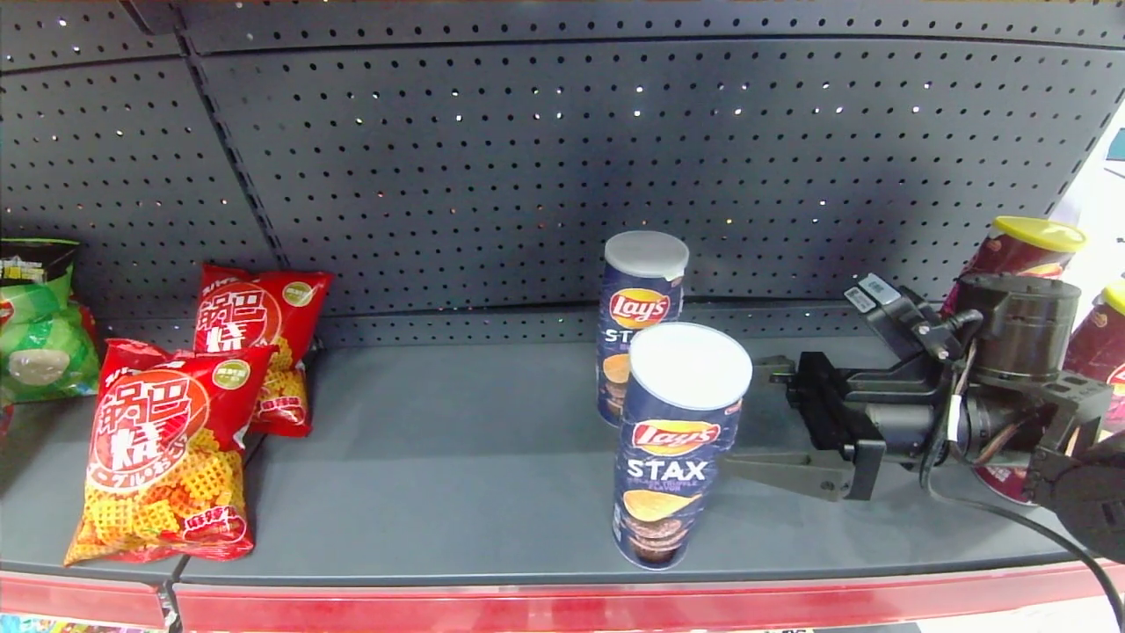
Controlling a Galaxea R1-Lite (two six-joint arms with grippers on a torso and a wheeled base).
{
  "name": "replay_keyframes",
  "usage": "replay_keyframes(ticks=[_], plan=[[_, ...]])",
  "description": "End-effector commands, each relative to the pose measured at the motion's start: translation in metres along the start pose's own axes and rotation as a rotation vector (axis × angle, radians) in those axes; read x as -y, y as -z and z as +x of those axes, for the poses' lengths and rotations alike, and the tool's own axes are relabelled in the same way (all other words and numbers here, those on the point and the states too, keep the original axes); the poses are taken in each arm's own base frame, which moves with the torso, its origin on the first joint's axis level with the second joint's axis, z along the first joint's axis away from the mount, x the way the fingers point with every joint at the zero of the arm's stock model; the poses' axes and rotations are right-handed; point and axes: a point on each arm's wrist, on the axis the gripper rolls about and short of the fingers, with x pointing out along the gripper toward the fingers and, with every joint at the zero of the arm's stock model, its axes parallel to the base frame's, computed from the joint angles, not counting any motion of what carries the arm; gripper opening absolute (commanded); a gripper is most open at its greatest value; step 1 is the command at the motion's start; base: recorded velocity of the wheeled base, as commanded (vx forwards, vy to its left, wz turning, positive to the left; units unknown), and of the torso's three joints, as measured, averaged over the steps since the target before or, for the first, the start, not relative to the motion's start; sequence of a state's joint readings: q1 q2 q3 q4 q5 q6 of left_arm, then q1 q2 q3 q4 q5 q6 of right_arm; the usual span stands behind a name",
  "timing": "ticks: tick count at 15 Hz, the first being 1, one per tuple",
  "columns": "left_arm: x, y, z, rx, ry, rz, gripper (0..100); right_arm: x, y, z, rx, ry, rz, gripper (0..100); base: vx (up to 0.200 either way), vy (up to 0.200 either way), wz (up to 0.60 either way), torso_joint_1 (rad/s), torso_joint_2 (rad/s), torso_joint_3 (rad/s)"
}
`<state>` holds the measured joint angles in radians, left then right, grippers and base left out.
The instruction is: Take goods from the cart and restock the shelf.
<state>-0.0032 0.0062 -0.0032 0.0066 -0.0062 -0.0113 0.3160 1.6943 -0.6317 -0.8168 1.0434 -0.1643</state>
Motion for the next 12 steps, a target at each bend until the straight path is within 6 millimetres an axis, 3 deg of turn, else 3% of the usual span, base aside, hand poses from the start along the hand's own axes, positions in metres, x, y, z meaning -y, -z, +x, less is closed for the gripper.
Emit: replay_keyframes(ticks=[1, 7, 10, 12], plan=[[0.0, 0.0, 0.0, -0.001, 0.0, 0.001, 100, 0.002, 0.001, 0.0, -0.001, 0.003, 0.003, 100, 0.0, 0.0, 0.0, 0.0, 0.0, 0.0], [0.0, 0.0, 0.0, -0.001, 0.0, 0.001, 100, -0.012, -0.009, -0.008, 0.019, 0.003, -0.03, 100, 0.0, 0.0, 0.0, 0.0, 0.0, 0.0], [0.0, 0.0, 0.0, -0.003, 0.0, -0.001, 100, -0.027, -0.038, -0.02, 0.078, 0.016, -0.132, 100, 0.0, 0.0, 0.0, 0.0, 0.0, 0.0], [0.0, 0.0, 0.0, -0.001, 0.0, 0.001, 100, -0.048, -0.055, -0.035, 0.119, 0.03, -0.212, 100, 0.0, 0.0, 0.0, 0.0, 0.0, 0.0]])
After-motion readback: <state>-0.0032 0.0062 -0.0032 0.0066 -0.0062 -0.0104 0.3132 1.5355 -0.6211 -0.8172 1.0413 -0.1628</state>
